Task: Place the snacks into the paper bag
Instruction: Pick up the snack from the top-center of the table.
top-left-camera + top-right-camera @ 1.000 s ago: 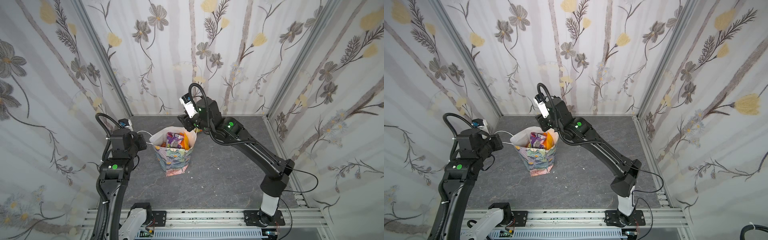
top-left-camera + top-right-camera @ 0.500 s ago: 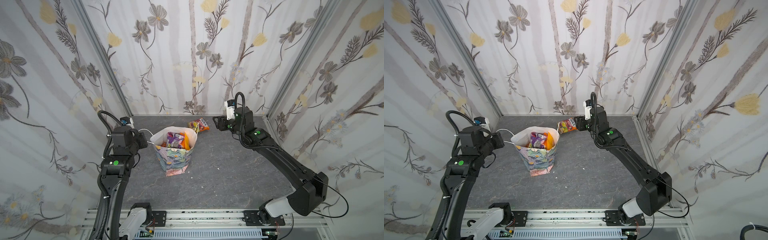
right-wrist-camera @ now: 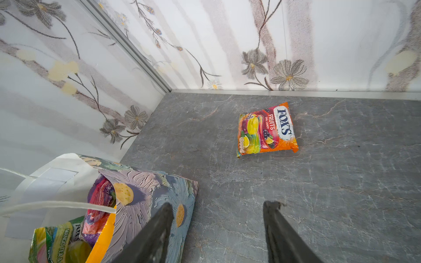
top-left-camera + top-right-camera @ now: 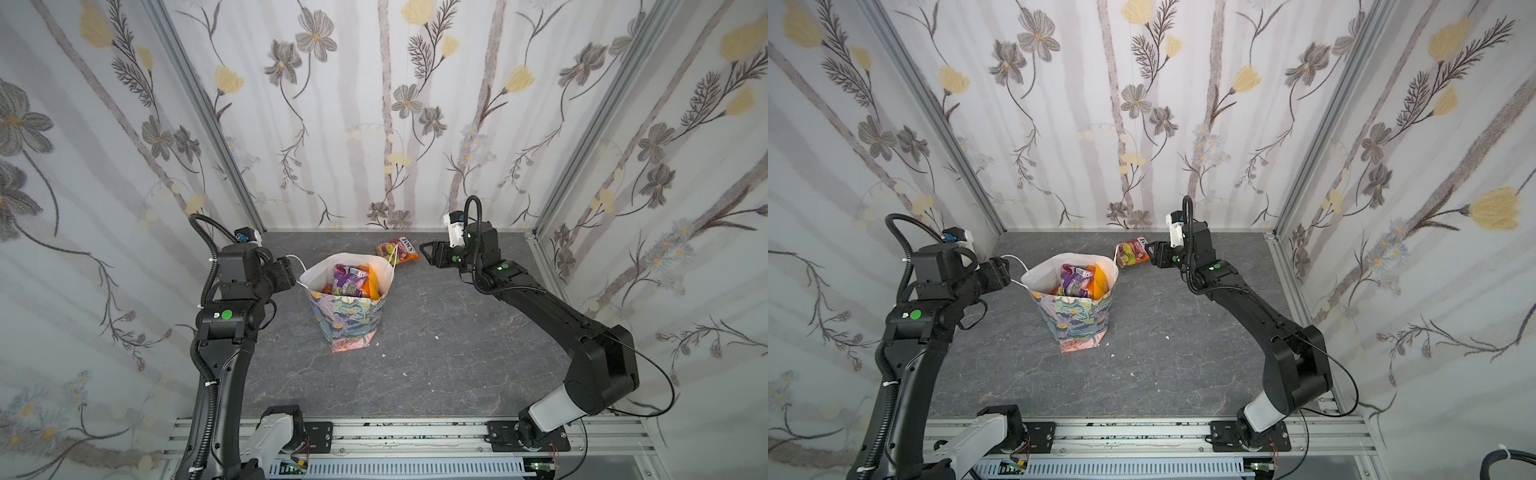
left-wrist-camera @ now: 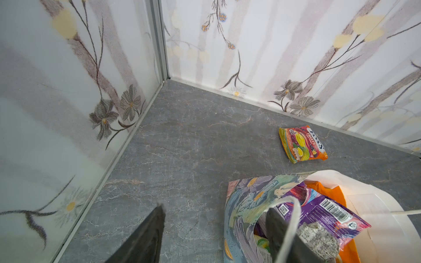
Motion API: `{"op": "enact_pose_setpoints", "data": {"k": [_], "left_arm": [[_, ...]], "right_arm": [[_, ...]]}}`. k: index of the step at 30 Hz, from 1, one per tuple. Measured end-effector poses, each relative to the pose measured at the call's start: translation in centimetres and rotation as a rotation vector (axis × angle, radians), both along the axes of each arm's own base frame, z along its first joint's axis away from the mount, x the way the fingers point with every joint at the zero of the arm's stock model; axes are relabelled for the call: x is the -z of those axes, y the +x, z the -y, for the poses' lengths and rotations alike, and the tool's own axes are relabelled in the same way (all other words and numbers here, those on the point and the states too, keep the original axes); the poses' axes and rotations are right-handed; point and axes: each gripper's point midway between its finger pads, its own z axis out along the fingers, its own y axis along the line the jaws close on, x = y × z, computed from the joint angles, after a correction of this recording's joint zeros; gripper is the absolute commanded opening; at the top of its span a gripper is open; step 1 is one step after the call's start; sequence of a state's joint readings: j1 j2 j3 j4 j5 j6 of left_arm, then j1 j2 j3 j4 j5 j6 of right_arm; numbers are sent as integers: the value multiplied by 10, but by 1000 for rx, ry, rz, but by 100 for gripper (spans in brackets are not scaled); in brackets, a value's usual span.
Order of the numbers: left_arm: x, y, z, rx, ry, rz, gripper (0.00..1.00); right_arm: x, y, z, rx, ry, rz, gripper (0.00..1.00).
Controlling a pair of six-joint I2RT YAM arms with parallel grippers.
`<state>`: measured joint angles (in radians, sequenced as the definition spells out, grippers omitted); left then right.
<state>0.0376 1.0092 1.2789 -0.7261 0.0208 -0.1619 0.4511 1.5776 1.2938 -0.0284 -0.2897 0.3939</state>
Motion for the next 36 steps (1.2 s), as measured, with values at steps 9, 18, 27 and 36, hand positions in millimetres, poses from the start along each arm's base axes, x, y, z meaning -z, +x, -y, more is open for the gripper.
{"op": "enact_pose_setpoints", "data": {"k": [9,18,27,36], "left_arm": [[1,1,16,84,-56,-5,68],[3,-1,20,104,-67,-3,62],[5,0,21,107,-68,-1,61],[3,0,21,108,-67,6,59]], "right_arm": [[35,20,-2,-6,7,-63,64],[85,53,2,21,44,-162,64],[155,93,-1,70,89,-275,65],[191,129,-5,83,91,-291,67]]}}
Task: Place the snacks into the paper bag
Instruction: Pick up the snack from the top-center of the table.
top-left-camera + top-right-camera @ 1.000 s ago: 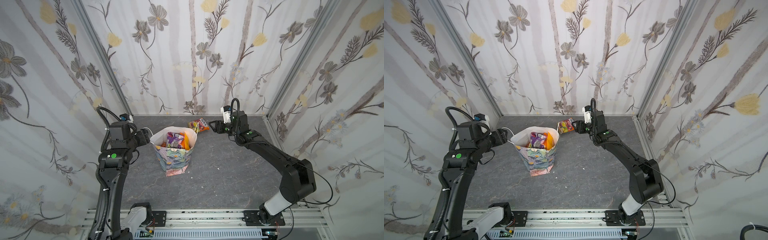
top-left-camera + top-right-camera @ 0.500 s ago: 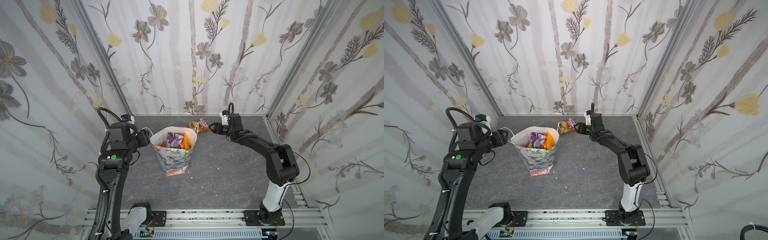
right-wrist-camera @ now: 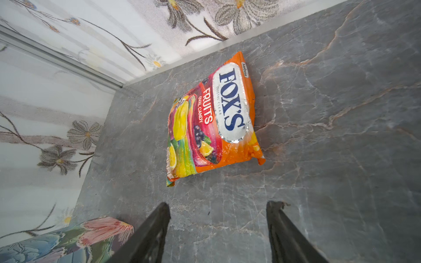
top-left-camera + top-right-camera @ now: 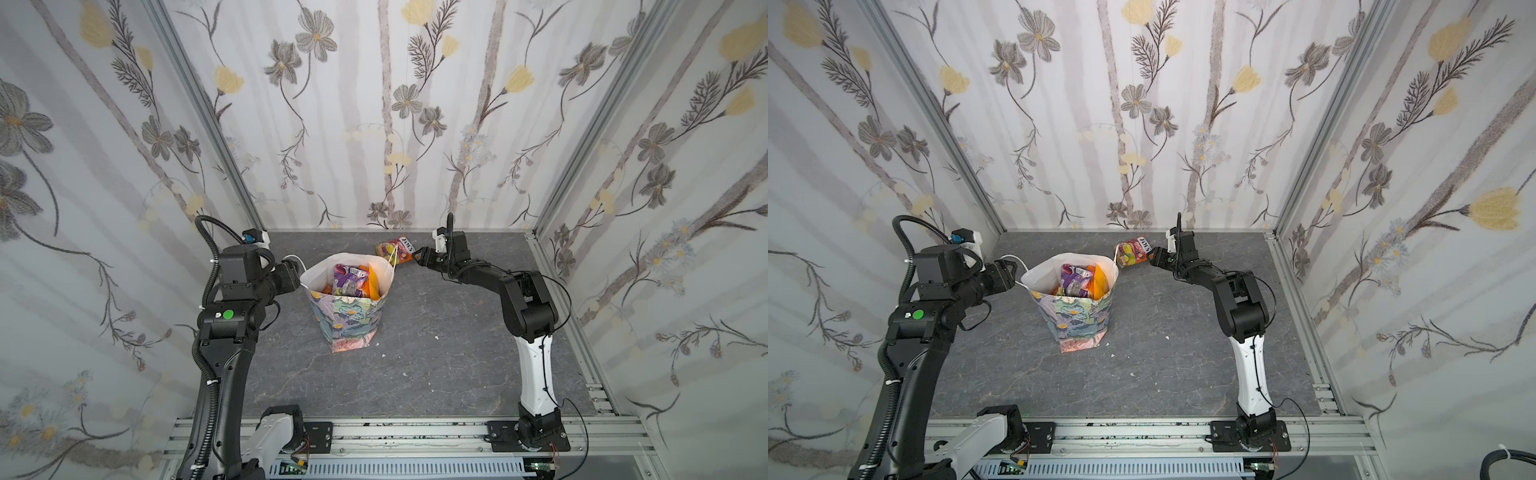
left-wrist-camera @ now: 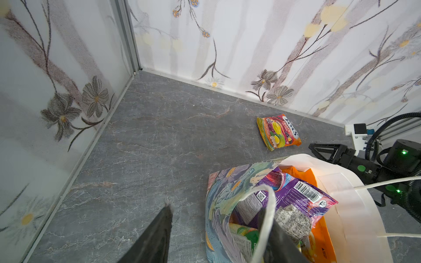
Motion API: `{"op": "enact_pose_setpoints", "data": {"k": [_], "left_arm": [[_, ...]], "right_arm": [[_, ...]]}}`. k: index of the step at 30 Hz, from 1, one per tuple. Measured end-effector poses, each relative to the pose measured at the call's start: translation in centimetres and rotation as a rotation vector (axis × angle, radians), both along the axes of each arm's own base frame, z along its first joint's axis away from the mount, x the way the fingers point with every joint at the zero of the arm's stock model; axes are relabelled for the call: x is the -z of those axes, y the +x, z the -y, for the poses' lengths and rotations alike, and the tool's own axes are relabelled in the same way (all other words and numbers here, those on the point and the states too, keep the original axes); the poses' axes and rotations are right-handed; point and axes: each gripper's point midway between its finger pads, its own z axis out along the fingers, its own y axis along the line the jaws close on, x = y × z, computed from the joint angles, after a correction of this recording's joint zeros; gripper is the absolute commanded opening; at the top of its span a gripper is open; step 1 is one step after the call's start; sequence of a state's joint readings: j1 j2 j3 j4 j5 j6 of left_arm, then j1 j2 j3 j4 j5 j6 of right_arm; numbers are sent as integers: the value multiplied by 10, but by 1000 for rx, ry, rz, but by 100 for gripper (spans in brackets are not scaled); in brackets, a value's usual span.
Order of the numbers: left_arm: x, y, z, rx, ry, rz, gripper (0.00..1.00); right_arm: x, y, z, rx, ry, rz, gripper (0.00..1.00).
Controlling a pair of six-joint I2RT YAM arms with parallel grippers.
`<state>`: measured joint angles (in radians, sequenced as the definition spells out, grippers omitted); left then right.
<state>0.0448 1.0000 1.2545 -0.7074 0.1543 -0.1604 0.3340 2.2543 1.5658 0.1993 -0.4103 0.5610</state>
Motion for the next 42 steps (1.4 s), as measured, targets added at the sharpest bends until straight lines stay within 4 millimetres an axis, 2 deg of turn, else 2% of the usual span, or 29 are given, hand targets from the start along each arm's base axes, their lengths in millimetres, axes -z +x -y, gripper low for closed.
{"op": "enact_pose_setpoints", "data": {"k": [9,21,42], "left_arm": [[0,0,0,0,0,0,59],[3,2,1,5,-3,-10,59],[4,5,1,5,-4,-17,58]], "right_arm": [[9,23,4,24,17,9,68],[34,41,0,44,35,-28,68],[36,57,-13,45,117,-8,65]]}}
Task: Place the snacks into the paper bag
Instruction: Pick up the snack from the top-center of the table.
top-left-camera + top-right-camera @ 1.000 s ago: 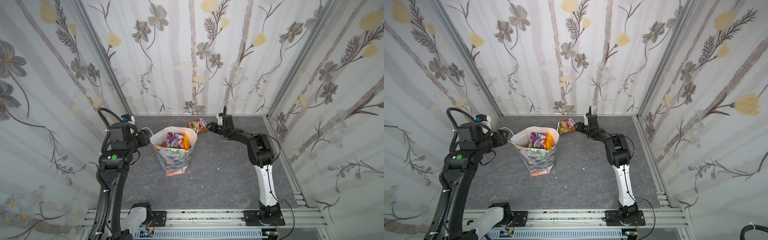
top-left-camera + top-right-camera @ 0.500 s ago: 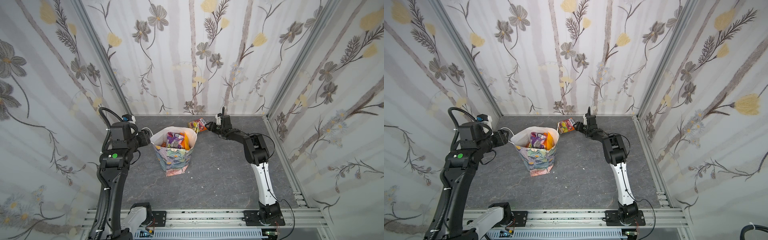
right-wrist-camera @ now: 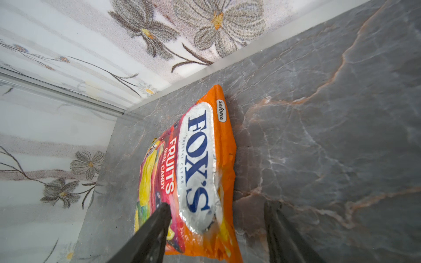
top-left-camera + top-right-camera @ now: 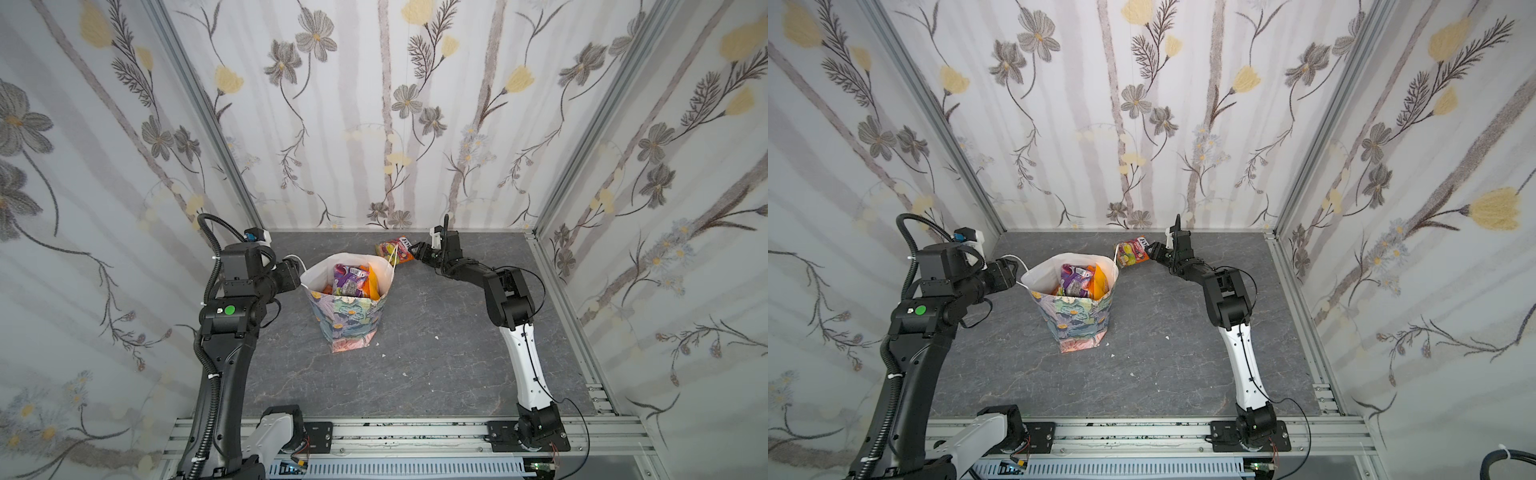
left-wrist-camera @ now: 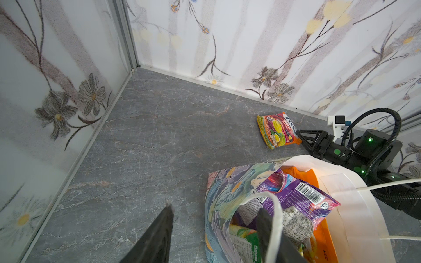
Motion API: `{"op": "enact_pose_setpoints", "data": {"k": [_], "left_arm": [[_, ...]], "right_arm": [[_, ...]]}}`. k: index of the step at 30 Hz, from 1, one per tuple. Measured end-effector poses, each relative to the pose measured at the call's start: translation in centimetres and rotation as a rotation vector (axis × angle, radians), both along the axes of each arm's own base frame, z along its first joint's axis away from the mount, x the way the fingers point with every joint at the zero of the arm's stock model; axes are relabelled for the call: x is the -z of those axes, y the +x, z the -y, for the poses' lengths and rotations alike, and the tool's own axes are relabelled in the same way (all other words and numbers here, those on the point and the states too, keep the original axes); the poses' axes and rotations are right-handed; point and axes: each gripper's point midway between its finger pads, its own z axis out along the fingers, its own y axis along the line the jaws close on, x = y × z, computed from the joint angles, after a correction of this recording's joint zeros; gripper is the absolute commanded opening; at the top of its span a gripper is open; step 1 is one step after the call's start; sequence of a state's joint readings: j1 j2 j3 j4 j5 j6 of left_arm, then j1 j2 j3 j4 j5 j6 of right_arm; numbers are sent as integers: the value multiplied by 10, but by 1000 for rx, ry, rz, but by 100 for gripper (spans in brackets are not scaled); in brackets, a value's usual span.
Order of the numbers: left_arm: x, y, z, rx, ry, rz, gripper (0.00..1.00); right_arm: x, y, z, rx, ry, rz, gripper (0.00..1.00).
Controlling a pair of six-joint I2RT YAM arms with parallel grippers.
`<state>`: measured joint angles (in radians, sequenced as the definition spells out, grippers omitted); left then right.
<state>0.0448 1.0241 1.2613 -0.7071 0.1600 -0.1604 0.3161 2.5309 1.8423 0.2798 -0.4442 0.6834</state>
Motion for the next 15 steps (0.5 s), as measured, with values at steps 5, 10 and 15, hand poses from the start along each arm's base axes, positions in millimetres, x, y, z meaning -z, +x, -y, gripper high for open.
{"op": "enact_pose_setpoints", "data": {"k": [5,10,15], "left_arm": [[0,0,0,-1,1,0,58],[-1,-1,-1,-3,2,4,58],[-2,-2,-2,-9,6,8,58]], "right_arm": [[1,0,-11,-15,8,7,64],[2,-1,-21,-29,15,16,58],[4,-2,-21,-20,24,-4,40]]}}
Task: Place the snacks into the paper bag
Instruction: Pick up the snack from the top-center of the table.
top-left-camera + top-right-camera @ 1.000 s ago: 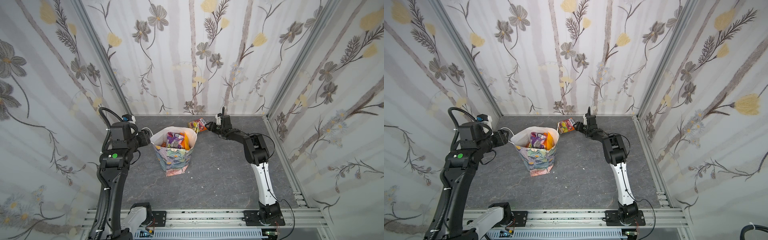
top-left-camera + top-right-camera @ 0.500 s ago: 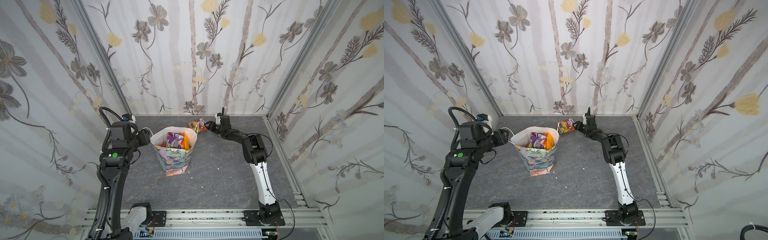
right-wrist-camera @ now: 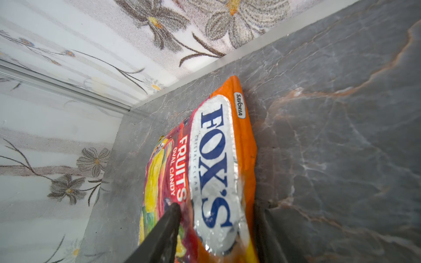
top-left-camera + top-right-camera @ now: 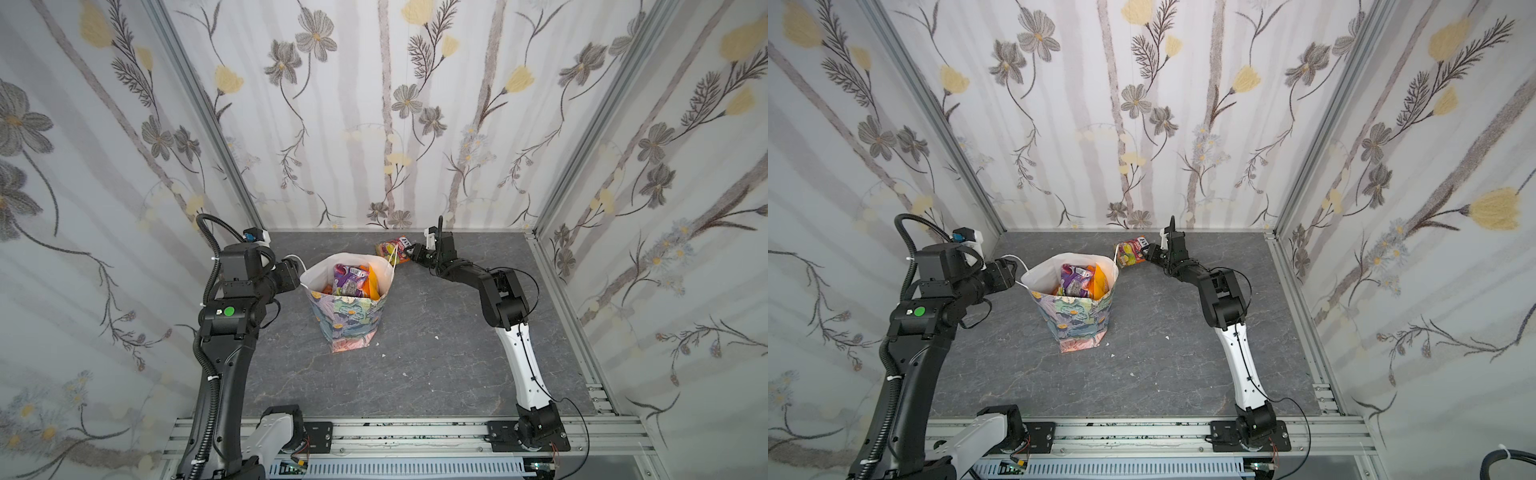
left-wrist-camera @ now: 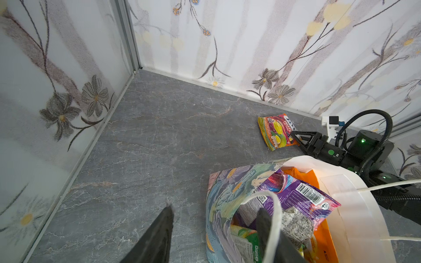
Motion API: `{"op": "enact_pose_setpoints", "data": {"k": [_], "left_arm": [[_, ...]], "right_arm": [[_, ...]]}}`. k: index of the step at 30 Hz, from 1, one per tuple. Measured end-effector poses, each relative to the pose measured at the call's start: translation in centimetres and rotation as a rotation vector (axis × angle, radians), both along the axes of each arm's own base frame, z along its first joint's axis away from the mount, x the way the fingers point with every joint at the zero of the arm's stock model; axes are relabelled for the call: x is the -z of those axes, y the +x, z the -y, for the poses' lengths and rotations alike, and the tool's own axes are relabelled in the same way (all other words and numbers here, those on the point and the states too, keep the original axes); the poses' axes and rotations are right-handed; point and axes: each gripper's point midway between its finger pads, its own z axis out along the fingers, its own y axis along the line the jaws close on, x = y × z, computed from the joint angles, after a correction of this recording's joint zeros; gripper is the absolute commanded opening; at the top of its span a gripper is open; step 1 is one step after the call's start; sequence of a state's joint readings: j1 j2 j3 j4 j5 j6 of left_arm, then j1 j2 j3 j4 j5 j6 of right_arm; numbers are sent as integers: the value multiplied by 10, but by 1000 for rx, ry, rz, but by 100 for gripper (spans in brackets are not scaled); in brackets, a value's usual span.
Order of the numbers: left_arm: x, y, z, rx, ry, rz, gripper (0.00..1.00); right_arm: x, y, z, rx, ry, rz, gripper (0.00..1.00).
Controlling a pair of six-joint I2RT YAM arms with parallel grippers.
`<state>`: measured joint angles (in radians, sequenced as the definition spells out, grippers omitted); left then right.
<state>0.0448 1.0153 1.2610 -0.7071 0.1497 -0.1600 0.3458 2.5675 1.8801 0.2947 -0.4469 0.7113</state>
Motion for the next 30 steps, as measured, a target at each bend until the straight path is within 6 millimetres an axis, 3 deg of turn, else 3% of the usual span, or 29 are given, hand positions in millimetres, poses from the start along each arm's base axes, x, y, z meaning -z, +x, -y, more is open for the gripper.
{"op": "enact_pose_setpoints", "data": {"k": [9,13,18,20,26,30], "left_arm": [[-1,-1,-1,-2,4,4,57],[-1,-1,-1,-6,6,4,57],[0,-2,-1,-5,6,3,57],[-1,-2,-1,-5,6,5,57],[-1,-2,-1,-5,6,6,56],[-1,-2,-1,-5,6,4,56]], "right_arm": [[4,-1,1,14,13,-34,22],[4,-1,1,15,15,-36,19],[4,0,3,17,14,-36,1],[1,0,4,20,16,-39,0],[-24,-8,9,21,13,-33,0],[-71,-14,8,7,21,33,0]]}}
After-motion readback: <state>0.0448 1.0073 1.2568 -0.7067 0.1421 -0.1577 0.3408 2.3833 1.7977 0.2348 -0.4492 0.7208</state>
